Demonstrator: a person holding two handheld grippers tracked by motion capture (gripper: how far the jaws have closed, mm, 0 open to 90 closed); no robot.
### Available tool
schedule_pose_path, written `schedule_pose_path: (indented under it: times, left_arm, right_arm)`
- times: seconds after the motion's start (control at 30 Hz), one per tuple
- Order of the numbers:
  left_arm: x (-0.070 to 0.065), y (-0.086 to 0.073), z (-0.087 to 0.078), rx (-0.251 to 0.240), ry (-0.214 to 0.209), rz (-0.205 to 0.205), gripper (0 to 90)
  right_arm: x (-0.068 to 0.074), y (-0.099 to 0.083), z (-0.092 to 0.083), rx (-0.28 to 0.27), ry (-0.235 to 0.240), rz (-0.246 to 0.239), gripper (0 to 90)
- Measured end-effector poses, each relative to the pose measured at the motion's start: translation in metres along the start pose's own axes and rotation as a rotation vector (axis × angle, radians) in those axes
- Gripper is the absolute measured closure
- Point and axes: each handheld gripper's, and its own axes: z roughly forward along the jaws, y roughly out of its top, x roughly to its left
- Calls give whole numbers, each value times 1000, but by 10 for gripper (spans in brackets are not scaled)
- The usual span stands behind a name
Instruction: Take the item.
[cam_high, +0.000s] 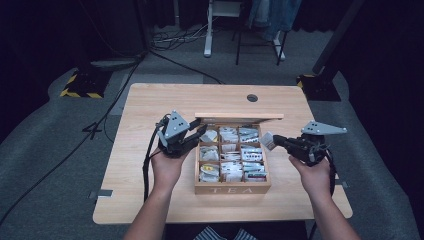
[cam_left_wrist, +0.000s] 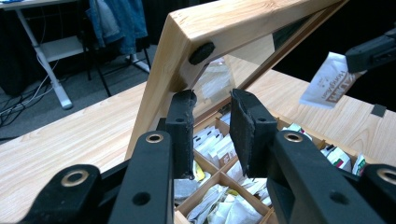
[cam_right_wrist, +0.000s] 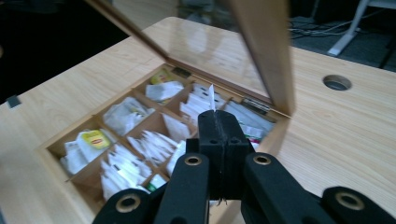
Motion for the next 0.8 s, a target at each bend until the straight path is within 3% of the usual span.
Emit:
schedule_pose_path:
  times: [0.7, 0.8]
  left_arm:
    - [1, 0, -1, 1, -6, -2, 699]
    - [1, 0, -1, 1, -7, -2, 699]
  right_arm:
    - [-57, -9, 7, 62, -160, 68, 900]
    - [-62, -12, 9, 64, -166, 84, 900]
